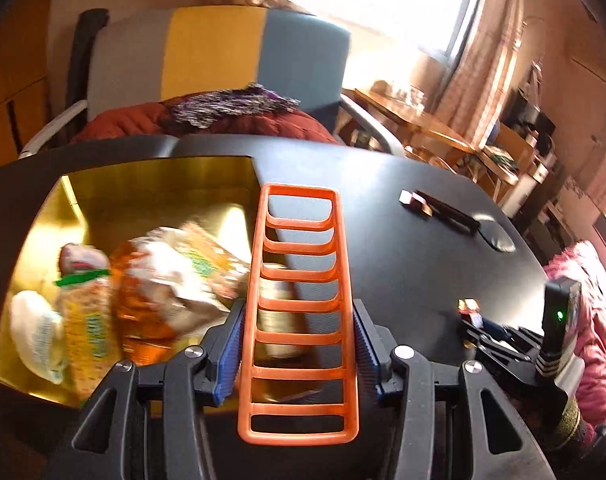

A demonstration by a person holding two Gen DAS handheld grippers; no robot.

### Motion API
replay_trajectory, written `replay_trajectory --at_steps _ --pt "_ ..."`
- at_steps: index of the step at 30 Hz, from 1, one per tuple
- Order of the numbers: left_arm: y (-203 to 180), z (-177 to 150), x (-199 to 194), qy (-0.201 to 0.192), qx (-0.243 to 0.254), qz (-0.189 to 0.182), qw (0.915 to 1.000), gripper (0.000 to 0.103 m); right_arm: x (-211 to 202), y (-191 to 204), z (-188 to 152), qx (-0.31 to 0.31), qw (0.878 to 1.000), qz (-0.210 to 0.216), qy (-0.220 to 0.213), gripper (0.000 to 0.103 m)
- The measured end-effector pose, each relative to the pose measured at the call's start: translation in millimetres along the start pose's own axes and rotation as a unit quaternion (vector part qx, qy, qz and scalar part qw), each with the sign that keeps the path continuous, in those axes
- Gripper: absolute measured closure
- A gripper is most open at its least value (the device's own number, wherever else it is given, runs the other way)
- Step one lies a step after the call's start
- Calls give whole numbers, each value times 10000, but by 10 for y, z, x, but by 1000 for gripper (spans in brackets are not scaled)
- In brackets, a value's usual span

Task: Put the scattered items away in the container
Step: 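Lower the orange rack into the tray and open the left gripper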

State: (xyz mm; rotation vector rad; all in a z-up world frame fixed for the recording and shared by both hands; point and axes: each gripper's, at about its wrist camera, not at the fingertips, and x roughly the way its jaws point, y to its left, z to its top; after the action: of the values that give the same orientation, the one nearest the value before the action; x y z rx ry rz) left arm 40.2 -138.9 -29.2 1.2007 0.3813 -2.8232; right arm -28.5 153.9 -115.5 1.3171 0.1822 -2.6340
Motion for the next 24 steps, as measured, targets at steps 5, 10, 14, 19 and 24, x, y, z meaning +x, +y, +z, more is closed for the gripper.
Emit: replay_trajectory --at_steps 5,10,14,19,24 --pt "543 78 -27 -54 -465 456 9979 53 7 18 1 -55 10000 -28 17 72" --pt "936 76 -22 -62 -702 881 9936 53 10 32 -1 -60 10000 -48 25 72" --pt "1167 63 38 10 -824 1184 9895 53 11 40 1 -69 10000 -56 39 72" --pt "1370 41 171 192 -895 1470 9849 53 11 48 4 -89 9999 -73 57 72" --pt "1392 24 228 218 -831 1572 9838 53 12 56 9 -107 9999 -90 76 72"
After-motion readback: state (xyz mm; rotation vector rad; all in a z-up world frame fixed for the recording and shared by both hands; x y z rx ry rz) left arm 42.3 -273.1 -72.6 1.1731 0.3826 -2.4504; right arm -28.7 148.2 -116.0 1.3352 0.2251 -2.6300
